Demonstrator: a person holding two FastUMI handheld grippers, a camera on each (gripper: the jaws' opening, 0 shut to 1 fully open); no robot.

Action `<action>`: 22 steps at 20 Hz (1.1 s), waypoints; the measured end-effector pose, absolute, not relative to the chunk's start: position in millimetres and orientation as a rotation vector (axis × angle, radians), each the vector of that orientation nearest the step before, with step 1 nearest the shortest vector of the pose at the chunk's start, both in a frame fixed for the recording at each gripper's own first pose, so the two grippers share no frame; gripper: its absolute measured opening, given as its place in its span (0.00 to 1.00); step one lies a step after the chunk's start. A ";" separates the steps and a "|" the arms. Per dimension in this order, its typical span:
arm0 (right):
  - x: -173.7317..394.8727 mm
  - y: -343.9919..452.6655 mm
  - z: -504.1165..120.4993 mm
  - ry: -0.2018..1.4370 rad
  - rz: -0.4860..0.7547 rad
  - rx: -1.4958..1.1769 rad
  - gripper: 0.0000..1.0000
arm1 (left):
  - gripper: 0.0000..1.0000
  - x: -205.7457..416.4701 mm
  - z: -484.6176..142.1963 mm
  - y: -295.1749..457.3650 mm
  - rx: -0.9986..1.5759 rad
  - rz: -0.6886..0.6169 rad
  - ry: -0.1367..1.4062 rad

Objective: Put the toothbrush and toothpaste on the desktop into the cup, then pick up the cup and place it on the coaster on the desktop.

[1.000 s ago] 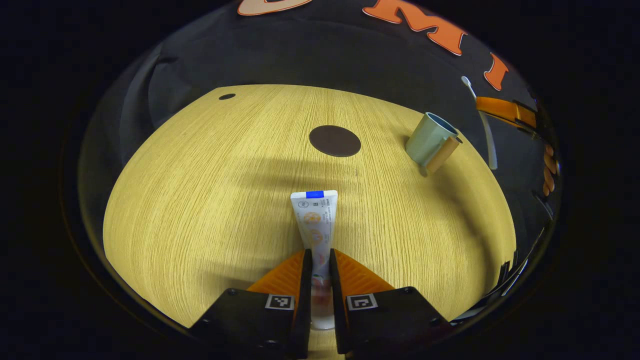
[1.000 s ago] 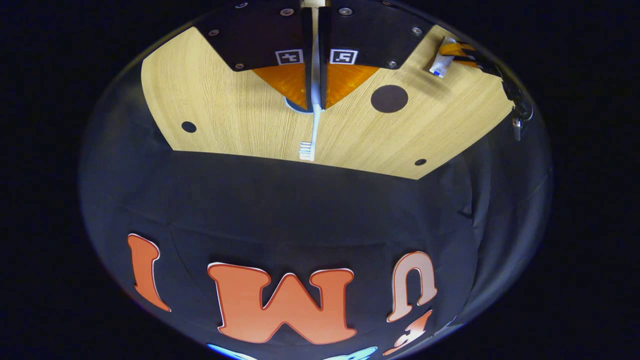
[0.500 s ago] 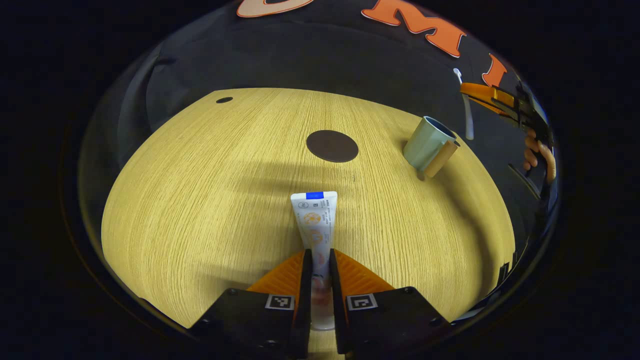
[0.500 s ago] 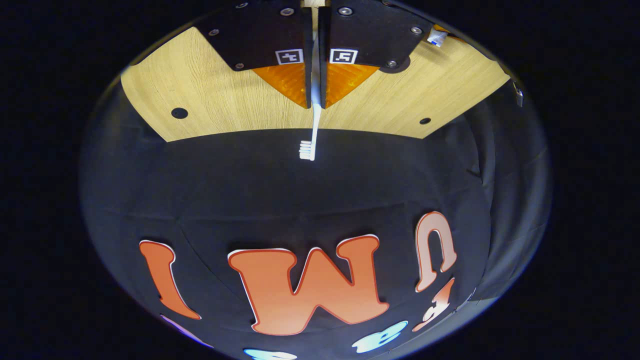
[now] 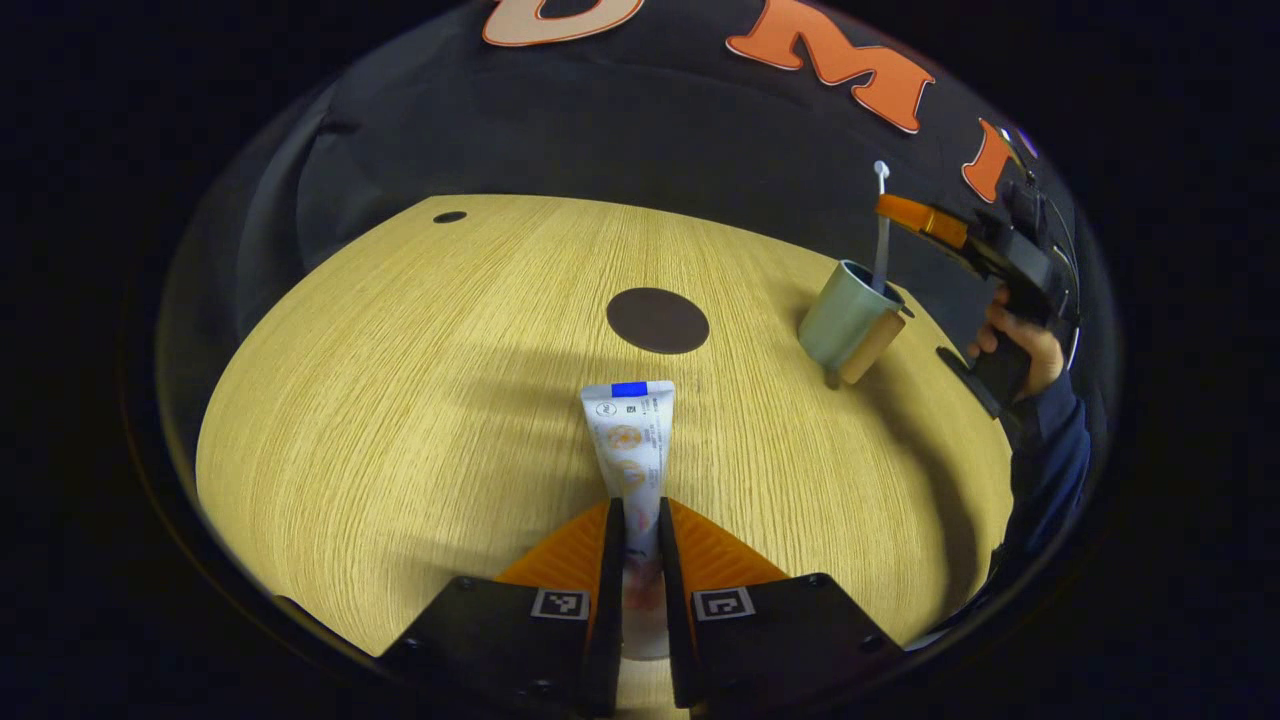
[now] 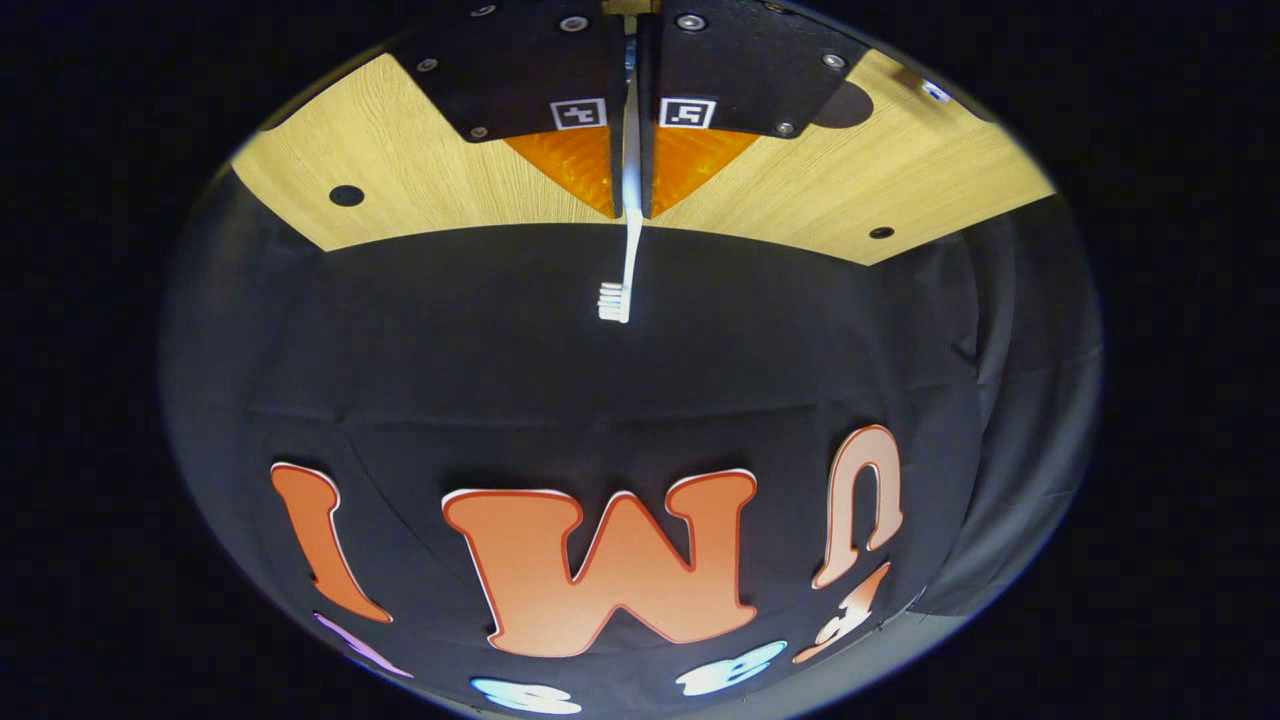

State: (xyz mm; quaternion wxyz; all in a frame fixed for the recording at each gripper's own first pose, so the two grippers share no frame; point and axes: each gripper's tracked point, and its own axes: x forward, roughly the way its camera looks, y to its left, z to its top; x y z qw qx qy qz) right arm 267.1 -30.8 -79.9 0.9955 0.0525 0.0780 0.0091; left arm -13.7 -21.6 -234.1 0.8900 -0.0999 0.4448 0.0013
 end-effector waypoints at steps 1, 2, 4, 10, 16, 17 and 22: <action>268.2 -31.1 -85.1 0.155 0.023 0.103 0.05 | 0.24 -14.1 -231.0 -21.0 -0.205 -0.004 0.906; 267.9 -29.9 -89.5 0.156 0.026 0.098 0.05 | 0.24 -14.5 -229.2 -20.2 -0.204 -0.011 0.887; 269.0 -30.9 -103.3 0.176 0.028 0.092 0.05 | 0.24 -14.0 -216.7 -16.7 -0.196 -0.020 0.847; 260.1 -30.0 -129.8 0.228 0.045 0.142 0.06 | 0.18 -8.1 -181.0 -2.6 -0.193 -0.047 0.715; 246.2 -29.8 -137.6 0.264 0.090 0.120 0.14 | 0.19 21.3 -156.9 -19.2 -0.171 -0.099 0.625; 241.5 -28.2 -136.4 0.272 0.107 0.135 0.21 | 0.19 28.2 -151.2 -23.2 -0.160 -0.107 0.601; 214.5 -39.1 -120.2 0.266 0.129 0.128 0.35 | 0.19 82.3 -129.9 -36.2 -0.095 -0.152 0.451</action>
